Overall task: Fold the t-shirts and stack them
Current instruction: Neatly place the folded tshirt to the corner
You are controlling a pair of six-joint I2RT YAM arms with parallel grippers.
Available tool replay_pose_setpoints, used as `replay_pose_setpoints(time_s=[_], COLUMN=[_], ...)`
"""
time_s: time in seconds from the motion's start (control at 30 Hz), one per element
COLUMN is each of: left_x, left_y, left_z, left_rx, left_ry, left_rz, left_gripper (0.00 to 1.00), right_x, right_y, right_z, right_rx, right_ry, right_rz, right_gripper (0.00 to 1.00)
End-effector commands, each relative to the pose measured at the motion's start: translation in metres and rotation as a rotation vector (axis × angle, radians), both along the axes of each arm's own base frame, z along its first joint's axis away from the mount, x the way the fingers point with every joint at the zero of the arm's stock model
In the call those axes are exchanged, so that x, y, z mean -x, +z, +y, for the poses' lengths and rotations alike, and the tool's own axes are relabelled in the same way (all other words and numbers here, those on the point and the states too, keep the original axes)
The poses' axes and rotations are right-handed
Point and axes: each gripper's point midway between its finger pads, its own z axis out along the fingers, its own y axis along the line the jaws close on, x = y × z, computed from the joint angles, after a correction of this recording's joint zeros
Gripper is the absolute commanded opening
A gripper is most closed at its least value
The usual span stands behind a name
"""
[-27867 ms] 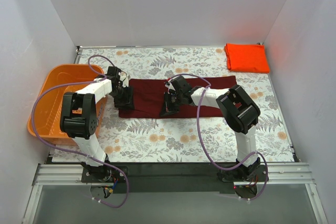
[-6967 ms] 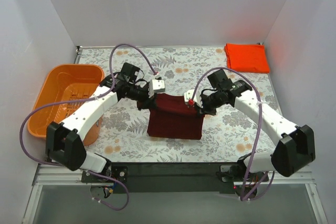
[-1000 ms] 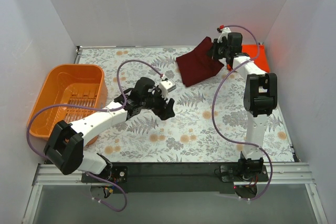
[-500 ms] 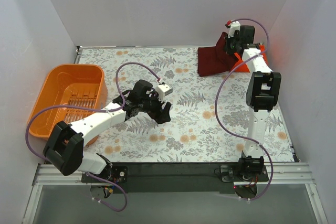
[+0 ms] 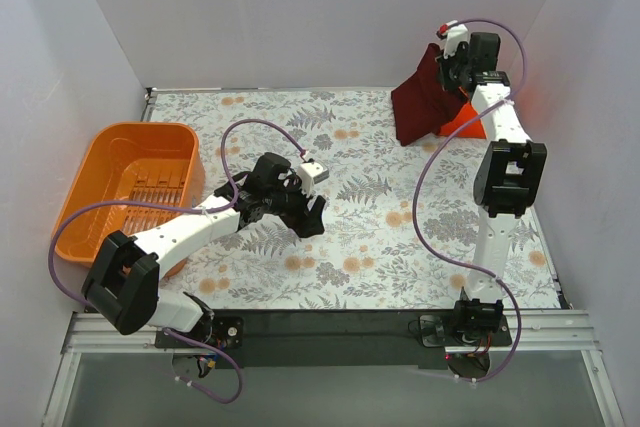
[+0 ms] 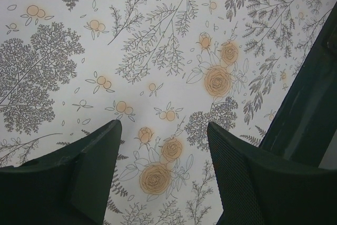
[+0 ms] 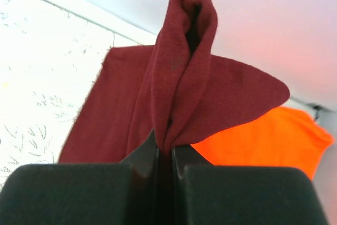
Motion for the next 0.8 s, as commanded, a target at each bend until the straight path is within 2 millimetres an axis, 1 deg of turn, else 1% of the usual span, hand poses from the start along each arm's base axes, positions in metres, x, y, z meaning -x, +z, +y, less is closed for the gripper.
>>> replay_pose_setpoints(time_s=[0.0, 0.23, 0.4, 0.77], left_x=[0.000, 0.002, 0.003, 0.002], left_y=[0.017, 0.017, 0.019, 0.023], left_z=[-0.002, -0.001, 0.000, -0.001], left_rx=[0.033, 0.031, 0.034, 0.037], left_ry=[-0.020, -0.026, -0.026, -0.028], left_rz=[-0.042, -0.043, -0.049, -0.054], left_gripper=[0.65, 0.64, 0.64, 0.64], right_x=[-0.001, 0.000, 0.007, 0.016], right_y=[0.089, 0.110, 0.128, 0.151], right_z=[-0.004, -0.004, -0.003, -0.003], right_rx=[0.033, 0.036, 0.041, 0.063], right_ry=[0.004, 0.003, 0.011, 0.025], right_rz=[-0.188, -0.225, -0.251, -0.286], right_gripper=[0.01, 0.01, 0.01, 0.01])
